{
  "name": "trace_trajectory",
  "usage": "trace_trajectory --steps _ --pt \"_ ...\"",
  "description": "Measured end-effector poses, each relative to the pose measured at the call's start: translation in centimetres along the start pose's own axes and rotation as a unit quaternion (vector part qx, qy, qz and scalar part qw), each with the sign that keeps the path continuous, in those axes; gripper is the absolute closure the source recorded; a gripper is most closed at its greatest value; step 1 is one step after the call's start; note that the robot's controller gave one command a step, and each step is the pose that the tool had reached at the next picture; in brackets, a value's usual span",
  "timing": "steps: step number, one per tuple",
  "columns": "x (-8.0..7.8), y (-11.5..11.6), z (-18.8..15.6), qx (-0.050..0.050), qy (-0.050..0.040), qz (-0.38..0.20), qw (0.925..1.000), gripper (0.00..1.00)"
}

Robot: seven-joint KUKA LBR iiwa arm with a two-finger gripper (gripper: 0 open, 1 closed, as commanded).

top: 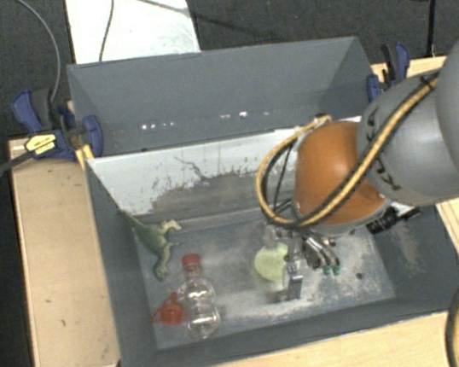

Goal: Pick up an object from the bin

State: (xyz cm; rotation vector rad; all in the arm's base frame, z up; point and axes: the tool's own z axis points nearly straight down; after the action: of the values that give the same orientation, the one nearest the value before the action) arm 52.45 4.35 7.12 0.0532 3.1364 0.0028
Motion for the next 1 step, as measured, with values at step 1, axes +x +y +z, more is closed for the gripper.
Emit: trace_trajectory --steps 1 --pt "0.49 0.17 -0.01 0.0 0.0012 0.035 0.9994 0.0"
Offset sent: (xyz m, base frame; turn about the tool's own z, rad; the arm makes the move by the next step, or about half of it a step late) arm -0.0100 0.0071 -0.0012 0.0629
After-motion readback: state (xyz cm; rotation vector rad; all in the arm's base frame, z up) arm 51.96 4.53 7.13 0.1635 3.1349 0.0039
